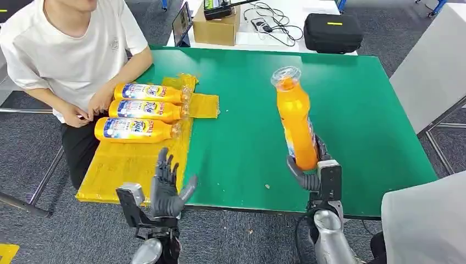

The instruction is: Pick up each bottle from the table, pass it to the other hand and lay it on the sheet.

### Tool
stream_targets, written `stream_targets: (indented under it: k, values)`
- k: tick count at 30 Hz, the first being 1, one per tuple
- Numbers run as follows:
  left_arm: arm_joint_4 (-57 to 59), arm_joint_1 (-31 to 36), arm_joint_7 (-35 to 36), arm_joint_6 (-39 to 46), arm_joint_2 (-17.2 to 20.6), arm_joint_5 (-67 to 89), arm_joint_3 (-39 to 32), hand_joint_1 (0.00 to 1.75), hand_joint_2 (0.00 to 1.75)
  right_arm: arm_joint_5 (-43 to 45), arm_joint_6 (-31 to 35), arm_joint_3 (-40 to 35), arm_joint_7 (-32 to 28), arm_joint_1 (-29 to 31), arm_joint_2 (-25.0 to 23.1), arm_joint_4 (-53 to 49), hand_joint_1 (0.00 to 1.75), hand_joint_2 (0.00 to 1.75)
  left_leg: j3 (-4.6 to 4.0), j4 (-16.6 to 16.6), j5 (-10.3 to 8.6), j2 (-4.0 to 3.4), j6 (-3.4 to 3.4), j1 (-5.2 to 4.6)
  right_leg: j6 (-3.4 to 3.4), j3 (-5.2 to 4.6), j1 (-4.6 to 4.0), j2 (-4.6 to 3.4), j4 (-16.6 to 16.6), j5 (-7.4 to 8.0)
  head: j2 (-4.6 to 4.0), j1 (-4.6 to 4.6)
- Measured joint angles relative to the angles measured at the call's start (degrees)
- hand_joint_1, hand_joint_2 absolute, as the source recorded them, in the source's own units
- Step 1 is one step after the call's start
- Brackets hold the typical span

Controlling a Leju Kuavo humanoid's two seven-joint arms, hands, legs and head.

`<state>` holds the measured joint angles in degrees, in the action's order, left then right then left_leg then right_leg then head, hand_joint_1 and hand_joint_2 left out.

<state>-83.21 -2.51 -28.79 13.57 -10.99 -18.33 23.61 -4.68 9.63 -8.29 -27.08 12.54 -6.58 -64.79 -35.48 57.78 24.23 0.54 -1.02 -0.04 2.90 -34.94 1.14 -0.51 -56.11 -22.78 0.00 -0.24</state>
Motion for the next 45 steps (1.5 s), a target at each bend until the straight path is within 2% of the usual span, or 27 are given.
stream_targets:
  k: [4, 11, 22, 37, 45]
  values:
    - [2.38, 0.56, -3.87, -6.99, 1.18, 3.63, 4.48, 0.00, 1.75, -8.20, -5.57, -5.64, 0.37, -0.25, 0.98, 0.11, 1.75, 1.75, -0.02, 0.00, 0.01, -0.03, 0.00, 0.00, 0.00, -0.03, 0.00, -0.01, 0.00, 0.00, 0.00, 0.00]
    - [3.69, 0.86, -3.36, -10.03, 2.05, 3.03, 6.97, 0.00, 1.75, -13.97, -5.28, -14.99, -0.59, -1.21, 1.46, 0.96, 1.75, 1.75, -0.05, 0.00, 0.01, -0.01, 0.01, 0.05, 0.00, -0.06, -0.03, 0.00, -0.01, -0.01, 0.00, 0.00]
    - [3.01, 0.81, -2.16, -11.73, 2.34, 0.94, 7.21, 0.00, 1.75, -16.26, -5.61, -21.33, -0.55, -1.92, 2.03, 1.68, 1.75, 1.75, -0.07, 0.00, 0.00, 0.01, 0.01, 0.04, 0.00, -0.06, -0.02, 0.01, 0.00, -0.01, 0.00, 0.00]
    - [2.79, 0.85, -0.54, -12.23, 2.23, -2.60, 6.75, 0.00, 1.75, -17.33, -7.09, -25.15, -0.66, -2.09, 2.03, 2.75, 1.75, 1.75, -0.07, 0.00, 0.00, 0.02, 0.01, 0.04, 0.00, -0.06, -0.02, 0.01, 0.00, -0.01, 0.00, 0.00]
    - [2.77, 0.94, -3.36, -8.36, 1.81, -1.14, 6.18, 0.00, 1.75, -17.39, -9.50, -30.14, -0.59, -0.98, 1.97, 3.87, 1.75, 1.75, -0.07, 0.00, 0.00, -0.01, 0.01, 0.04, -0.01, -0.08, -0.03, 0.00, 0.00, -0.01, 0.00, 0.02]
